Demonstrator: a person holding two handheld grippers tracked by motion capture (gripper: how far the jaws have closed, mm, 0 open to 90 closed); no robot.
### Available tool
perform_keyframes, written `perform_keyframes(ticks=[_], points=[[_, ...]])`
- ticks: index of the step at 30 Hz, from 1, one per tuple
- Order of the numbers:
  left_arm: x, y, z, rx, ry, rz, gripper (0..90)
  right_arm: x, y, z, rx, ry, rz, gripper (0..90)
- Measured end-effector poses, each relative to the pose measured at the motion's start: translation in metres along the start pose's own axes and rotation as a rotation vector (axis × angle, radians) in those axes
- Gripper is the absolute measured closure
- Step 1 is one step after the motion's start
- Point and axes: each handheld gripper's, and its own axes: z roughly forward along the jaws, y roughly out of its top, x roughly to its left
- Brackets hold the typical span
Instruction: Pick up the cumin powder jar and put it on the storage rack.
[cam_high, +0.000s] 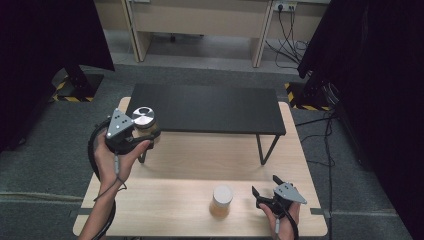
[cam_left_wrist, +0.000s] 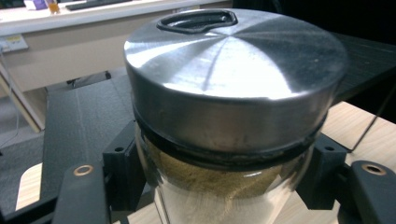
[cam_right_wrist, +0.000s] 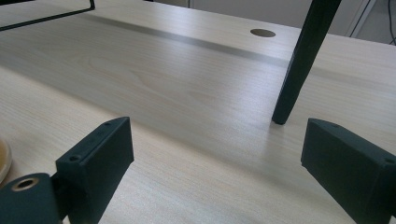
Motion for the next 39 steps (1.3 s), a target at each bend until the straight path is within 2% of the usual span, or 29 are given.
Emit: perform_keyframes(ticks=[8,17,23,28,35,36,39], points=[[0.005,0.015,0.012,0.016,0.028,0.009,30.5,0.0,0.0,0.0,-0.002,0.0,0.0,9.5],[0.011,0.025,0.026,0.031,0.049,-0.004,30.5,0.0,-0.001,0.0,-0.003,0.001,-0.003,9.5],[0.015,0.034,0.039,0.049,0.086,-0.003,30.5,0.0,-0.001,0.0,-0.004,0.002,0.003,9.5],[0.017,0.037,0.045,0.062,0.108,0.002,30.5,0.0,-0.001,0.0,-0.004,0.001,-0.002,9.5],[0.023,0.041,0.055,0.067,0.126,-0.013,30.5,0.001,0.0,0.0,0.001,0.0,-0.005,9.5],[0.023,0.042,0.06,0.071,0.141,-0.014,30.5,0.001,0.0,0.0,0.001,-0.001,-0.006,9.5],[0.024,0.04,0.065,0.068,0.152,-0.023,30.5,0.001,0.0,0.0,0.001,-0.001,-0.006,9.5]])
